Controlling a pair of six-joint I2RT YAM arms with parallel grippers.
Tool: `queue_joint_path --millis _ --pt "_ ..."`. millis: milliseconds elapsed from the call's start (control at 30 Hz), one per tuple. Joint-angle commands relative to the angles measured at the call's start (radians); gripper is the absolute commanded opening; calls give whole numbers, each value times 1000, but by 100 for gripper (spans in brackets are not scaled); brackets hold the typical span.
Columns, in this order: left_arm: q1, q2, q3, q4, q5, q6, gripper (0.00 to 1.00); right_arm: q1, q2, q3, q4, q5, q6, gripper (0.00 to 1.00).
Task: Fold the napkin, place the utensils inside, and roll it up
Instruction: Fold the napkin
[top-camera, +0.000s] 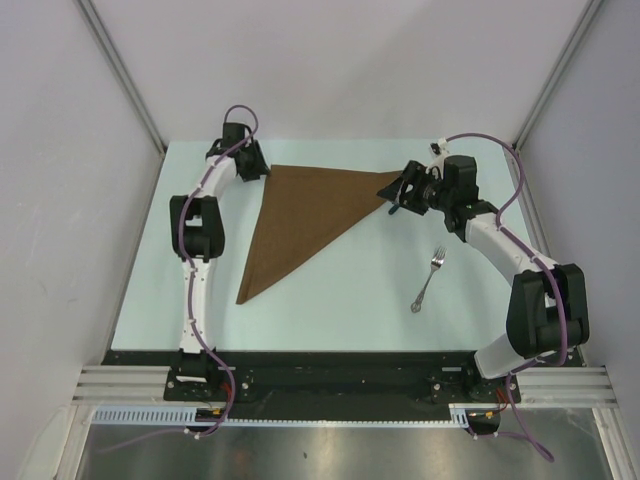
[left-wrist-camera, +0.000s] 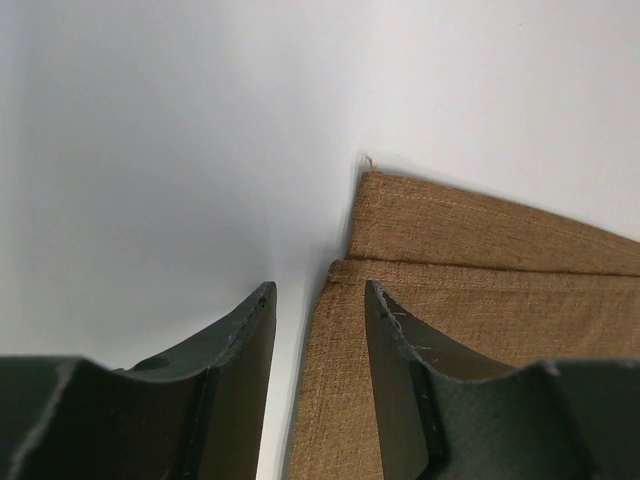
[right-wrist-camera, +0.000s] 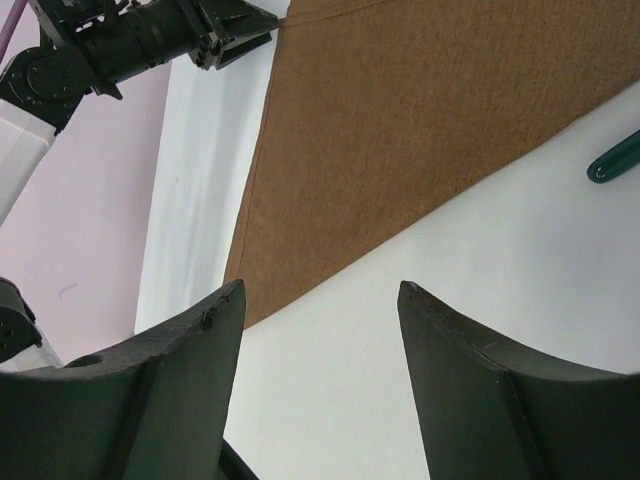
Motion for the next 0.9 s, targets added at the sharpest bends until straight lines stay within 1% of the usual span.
queue_joint_path --millis 0,267,533,633,700,867 --pt "-2 34 39 2 44 -27 45 9 -39 0 -28 11 -11 68" --pt "-9 46 46 19 64 -49 45 12 -36 -2 -30 7 -9 68" --pt "-13 55 52 7 36 -56 37 12 -36 -2 -36 1 -9 68" --pt "-18 71 82 -16 18 -50 36 12 -38 -5 -31 -1 -6 68" --pt "-21 77 93 -19 13 -50 32 12 -36 -6 -27 -1 -5 68" --pt "-27 84 110 -28 -11 -41 30 12 -38 -14 -25 -1 -5 68"
